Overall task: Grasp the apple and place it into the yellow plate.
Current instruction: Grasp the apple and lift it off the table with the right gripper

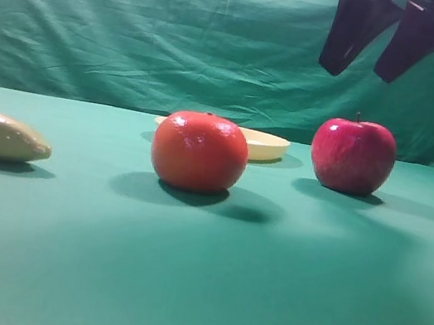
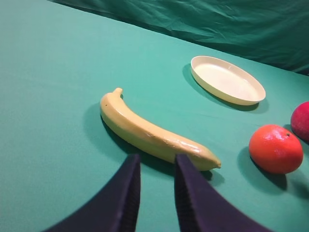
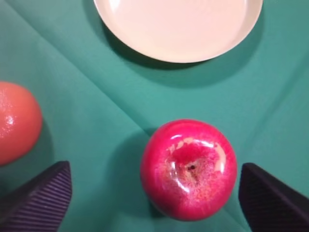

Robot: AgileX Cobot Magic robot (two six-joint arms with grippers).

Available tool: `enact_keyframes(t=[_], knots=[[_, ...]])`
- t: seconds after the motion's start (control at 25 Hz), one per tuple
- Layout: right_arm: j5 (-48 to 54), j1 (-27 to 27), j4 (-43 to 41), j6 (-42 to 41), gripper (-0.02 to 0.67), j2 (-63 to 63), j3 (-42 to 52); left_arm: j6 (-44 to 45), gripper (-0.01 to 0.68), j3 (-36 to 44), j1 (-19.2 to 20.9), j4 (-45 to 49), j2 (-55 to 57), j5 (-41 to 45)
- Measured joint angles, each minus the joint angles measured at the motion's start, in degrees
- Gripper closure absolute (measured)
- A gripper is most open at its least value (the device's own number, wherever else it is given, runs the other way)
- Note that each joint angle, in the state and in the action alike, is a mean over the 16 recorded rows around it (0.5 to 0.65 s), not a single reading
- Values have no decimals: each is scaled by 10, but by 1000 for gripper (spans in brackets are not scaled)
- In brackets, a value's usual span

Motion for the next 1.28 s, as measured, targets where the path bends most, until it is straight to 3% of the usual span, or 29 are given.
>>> enact_keyframes(t=[0.2, 0.72, 1.28], knots=[[-22, 1, -19, 27, -16, 38, 0, 0, 516, 0, 0, 0, 0, 0], [-45, 1, -24, 44, 111, 79, -38, 0, 516, 0, 0, 0, 0, 0], [61, 6, 17, 48, 139, 156, -293, 0, 516, 0, 0, 0, 0, 0]])
